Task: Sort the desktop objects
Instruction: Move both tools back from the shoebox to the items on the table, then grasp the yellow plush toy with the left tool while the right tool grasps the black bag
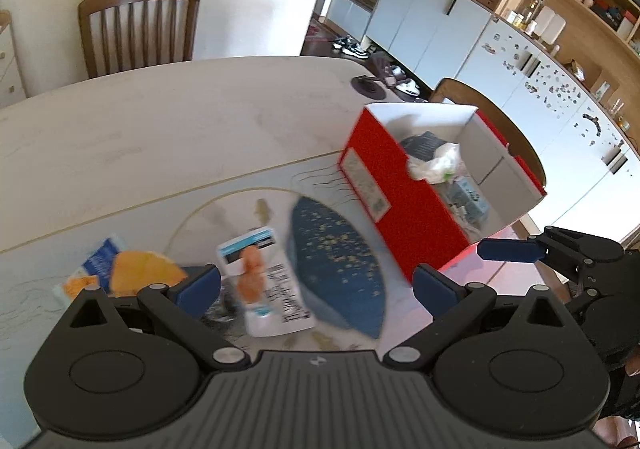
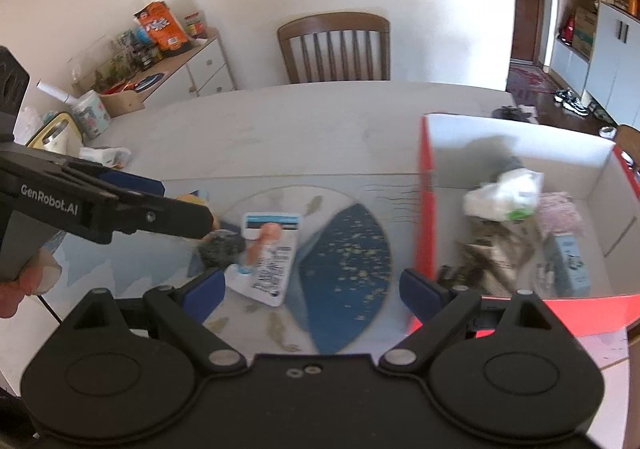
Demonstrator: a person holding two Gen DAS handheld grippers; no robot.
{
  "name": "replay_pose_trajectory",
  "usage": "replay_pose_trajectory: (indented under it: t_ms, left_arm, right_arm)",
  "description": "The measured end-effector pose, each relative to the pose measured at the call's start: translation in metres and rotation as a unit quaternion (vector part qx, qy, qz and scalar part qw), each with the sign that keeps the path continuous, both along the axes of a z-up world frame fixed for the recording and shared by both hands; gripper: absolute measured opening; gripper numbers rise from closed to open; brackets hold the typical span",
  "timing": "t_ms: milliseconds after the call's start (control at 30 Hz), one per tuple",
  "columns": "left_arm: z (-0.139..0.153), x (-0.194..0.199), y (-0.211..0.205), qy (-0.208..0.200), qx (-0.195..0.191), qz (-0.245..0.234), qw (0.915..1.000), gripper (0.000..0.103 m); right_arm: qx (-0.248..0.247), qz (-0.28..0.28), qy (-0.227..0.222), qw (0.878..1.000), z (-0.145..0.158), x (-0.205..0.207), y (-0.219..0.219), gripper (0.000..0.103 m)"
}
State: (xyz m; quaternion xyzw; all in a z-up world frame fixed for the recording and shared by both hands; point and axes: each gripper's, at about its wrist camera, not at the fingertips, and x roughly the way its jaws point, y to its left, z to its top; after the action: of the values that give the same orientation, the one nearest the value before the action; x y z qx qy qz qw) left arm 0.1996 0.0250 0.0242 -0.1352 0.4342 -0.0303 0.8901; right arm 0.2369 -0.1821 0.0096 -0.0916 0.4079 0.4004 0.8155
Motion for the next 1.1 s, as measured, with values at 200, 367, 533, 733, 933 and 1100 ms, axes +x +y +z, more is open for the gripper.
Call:
replay_pose_trajectory:
  t_ms: [200, 367, 533, 733, 933, 1100]
  left_arm:
    - [-0.004, -0.012, 0.024, -0.006, 0.013, 0.011, 0.9998, 0.103]
    - [-0.013, -0.018, 0.044, 0.000, 0.015, 0.031, 0.9994, 0.103]
    - [-0.021, -0.021, 0.058, 0.001, 0.015, 0.044, 0.9989, 0.103]
    - [-0.035, -0.018, 0.072, 0.009, 0.012, 0.052, 0.9985, 0.103]
    - [-0.052, -0.010, 0.084, 0.020, 0.009, 0.058, 0.9981, 0.103]
    - [-0.066, -0.002, 0.093, 0.029, 0.007, 0.062, 0.9976, 0.103]
  right_arm:
    - [-0.006, 0.010, 0.006, 1.000, -0.007, -0.009, 0.026, 0.093]
    - [-0.008, 0.027, 0.012, 1.000, -0.013, -0.015, 0.045, 0.093]
    - [-0.014, 0.056, 0.010, 0.998, -0.018, -0.024, 0.067, 0.093]
    - [-0.015, 0.071, -0.001, 0.997, -0.026, -0.030, 0.089, 0.090]
    - [-0.019, 0.083, -0.002, 0.996, -0.037, -0.028, 0.107, 0.087]
    - [-0.025, 0.088, -0.002, 0.996, -0.047, -0.025, 0.120, 0.084]
